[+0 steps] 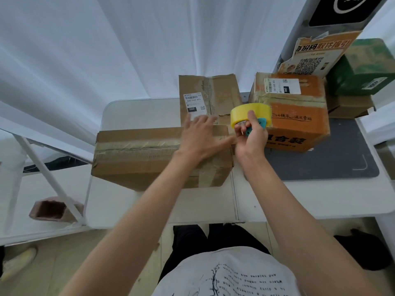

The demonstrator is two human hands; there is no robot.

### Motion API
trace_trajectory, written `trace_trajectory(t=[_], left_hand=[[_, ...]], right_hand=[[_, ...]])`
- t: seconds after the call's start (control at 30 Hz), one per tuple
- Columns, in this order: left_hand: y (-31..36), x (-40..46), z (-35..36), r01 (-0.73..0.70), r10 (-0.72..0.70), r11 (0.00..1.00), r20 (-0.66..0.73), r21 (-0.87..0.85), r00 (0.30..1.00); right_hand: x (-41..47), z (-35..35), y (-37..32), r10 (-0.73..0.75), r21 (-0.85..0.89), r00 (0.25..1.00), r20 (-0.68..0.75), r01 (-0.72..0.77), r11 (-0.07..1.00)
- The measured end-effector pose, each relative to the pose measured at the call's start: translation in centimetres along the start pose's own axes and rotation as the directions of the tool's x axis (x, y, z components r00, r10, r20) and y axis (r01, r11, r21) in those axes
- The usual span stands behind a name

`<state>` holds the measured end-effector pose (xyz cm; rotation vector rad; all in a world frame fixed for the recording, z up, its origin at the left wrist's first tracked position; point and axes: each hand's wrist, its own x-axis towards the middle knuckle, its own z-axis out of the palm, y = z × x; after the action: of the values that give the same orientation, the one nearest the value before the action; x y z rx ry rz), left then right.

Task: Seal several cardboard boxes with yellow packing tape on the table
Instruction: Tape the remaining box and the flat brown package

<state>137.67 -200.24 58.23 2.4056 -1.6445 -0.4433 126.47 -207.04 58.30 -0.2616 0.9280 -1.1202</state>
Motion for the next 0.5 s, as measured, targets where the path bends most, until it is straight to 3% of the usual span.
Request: trace_trajectory(t=[0.17,0.5], left_hand=[[3.4,0.9,2.2,0.014,-0.013,0.981,-0.010,0.192,1.000],[2.5,1.2,3.9,-0.056,0.087,0.976,-0.138,0.211,0.987]], right_hand=[[0.3,-1.1,-1.9,-0.033,-0.021,0.999,0.008,0.033,0.999],[-0.9,-1.2,-2.4,0.072,0.027,0.991,0.116,-0.076,0.997]])
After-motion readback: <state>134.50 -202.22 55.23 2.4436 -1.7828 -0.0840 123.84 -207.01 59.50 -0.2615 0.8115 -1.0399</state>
